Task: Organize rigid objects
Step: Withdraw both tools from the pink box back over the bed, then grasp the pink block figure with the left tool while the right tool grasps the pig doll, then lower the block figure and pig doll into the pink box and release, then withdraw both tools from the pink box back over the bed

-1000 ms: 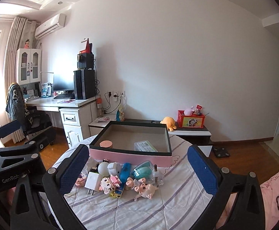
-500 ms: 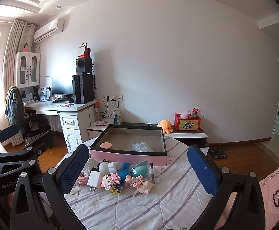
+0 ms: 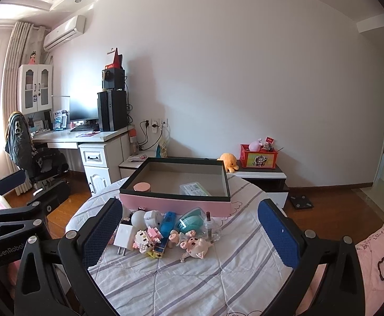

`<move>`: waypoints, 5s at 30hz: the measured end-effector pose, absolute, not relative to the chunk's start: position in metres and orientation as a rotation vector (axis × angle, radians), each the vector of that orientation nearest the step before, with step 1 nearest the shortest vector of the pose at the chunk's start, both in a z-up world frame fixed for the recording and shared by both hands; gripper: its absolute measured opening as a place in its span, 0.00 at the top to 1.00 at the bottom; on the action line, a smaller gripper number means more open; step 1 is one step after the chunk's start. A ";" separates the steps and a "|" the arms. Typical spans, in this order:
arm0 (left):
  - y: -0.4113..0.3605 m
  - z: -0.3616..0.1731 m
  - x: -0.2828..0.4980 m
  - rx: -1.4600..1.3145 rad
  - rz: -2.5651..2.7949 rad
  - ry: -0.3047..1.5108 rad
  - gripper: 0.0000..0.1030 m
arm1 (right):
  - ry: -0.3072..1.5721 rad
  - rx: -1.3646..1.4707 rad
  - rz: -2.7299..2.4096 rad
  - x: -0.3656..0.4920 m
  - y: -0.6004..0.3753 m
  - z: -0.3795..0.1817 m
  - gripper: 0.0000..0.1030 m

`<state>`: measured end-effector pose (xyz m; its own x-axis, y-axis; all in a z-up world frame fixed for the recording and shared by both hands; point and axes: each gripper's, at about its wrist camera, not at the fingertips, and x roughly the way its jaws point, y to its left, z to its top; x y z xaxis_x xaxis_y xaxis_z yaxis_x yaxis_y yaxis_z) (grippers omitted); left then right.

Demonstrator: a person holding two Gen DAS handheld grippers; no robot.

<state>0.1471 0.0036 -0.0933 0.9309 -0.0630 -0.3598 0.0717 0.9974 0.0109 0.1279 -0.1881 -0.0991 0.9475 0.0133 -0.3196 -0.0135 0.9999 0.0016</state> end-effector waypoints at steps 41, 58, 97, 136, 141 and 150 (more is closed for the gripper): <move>0.021 -0.233 0.275 0.049 -0.131 0.757 0.25 | 0.679 0.058 -0.038 0.246 -0.240 -0.221 0.00; 0.018 -0.232 0.273 0.024 -0.151 0.737 0.49 | 0.717 0.056 0.038 0.260 -0.226 -0.227 0.00; -0.035 -0.125 0.201 0.074 -0.145 0.410 0.49 | 0.410 0.063 0.125 0.199 -0.207 -0.141 0.27; -0.084 -0.169 0.520 0.273 -0.152 0.796 0.49 | 0.773 -0.084 0.136 0.488 -0.217 -0.177 0.27; -0.085 -0.182 0.536 0.275 -0.131 0.849 0.48 | 0.838 -0.081 0.104 0.508 -0.224 -0.195 0.27; -0.074 -0.159 0.505 0.238 -0.105 0.755 0.17 | 0.800 0.027 0.066 0.500 -0.242 -0.180 0.22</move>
